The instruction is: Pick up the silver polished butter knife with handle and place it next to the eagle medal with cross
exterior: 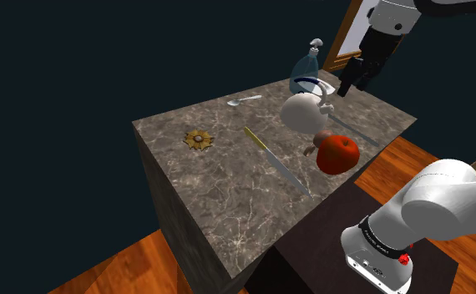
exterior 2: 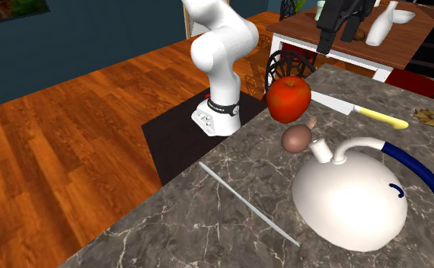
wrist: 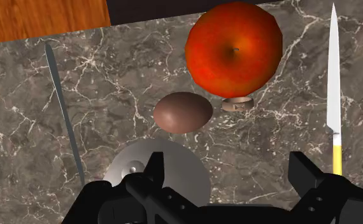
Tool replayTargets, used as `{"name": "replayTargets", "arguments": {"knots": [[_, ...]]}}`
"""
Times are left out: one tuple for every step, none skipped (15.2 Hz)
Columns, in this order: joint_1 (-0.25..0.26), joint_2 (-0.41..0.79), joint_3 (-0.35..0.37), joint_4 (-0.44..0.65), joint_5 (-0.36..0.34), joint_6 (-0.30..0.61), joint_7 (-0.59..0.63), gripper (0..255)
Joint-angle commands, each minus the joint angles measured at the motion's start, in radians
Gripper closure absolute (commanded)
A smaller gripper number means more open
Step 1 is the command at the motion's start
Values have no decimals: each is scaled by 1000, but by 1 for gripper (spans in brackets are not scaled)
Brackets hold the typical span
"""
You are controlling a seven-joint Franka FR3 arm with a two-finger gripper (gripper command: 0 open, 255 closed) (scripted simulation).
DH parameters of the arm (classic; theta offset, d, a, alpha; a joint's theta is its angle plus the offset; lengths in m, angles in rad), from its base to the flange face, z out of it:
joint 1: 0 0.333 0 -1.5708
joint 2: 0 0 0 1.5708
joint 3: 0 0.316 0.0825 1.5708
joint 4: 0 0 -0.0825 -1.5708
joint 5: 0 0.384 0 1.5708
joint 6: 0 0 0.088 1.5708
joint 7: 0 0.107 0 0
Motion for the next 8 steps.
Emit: {"name": "replayTargets", "arguments": {"knots": [[0,0,0,0,0,0,0,0],[-6,-3,-20,-20,-13,15,-23,0],[-13,-5,-41,-38,-27,31,-46,0],[-20,-6,-61,-56,-41,47,-69,0],[-27,-5,-82,-72,-55,63,-92,0],[-34,-2,-104,-87,-70,80,-115,0],[-42,2,-125,-101,-84,97,-138,0],[-50,8,-147,-113,-98,115,-162,0]]}}
